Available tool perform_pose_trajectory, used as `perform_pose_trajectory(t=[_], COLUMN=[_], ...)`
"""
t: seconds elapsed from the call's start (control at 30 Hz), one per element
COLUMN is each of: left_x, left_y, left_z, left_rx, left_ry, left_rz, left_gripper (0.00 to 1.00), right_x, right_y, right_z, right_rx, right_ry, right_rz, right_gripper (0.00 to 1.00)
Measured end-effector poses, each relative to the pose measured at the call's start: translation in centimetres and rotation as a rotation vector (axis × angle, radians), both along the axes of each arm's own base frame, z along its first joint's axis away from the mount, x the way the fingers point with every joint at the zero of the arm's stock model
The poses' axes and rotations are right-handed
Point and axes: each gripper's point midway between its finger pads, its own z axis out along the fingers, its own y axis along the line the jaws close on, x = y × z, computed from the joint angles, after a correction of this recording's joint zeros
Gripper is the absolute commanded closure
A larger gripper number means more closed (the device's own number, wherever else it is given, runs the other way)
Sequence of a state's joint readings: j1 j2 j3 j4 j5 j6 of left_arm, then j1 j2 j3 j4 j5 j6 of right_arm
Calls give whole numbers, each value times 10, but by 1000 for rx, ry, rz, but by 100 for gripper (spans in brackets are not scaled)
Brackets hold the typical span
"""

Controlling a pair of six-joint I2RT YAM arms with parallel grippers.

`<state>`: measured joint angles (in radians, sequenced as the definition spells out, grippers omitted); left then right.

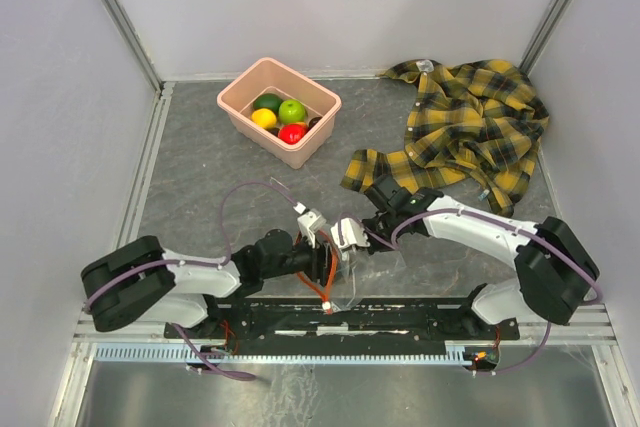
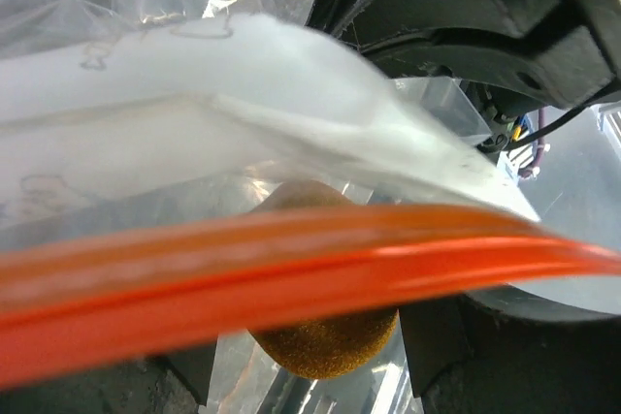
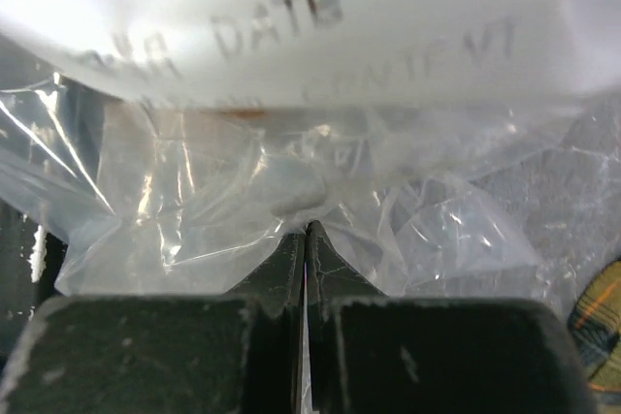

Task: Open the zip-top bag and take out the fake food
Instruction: Pick up the fake fruit from the zipper food storage bag.

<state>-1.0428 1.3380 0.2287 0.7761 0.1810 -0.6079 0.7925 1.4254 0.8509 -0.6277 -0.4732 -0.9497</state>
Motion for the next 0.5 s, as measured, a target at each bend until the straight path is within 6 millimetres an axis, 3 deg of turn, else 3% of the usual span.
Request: perform_pose_trajectory(t=[0.5], left_x=[22], left_y=[19], left_z=[30], left_rx=[-24], left_ry=[-62], left_rz=[111], left_gripper=[63], right_x=[14], right_y=[-8], right_z=[13], right_rx=[22], right_ry=[-49], right_rz=[-49], right_gripper=[98])
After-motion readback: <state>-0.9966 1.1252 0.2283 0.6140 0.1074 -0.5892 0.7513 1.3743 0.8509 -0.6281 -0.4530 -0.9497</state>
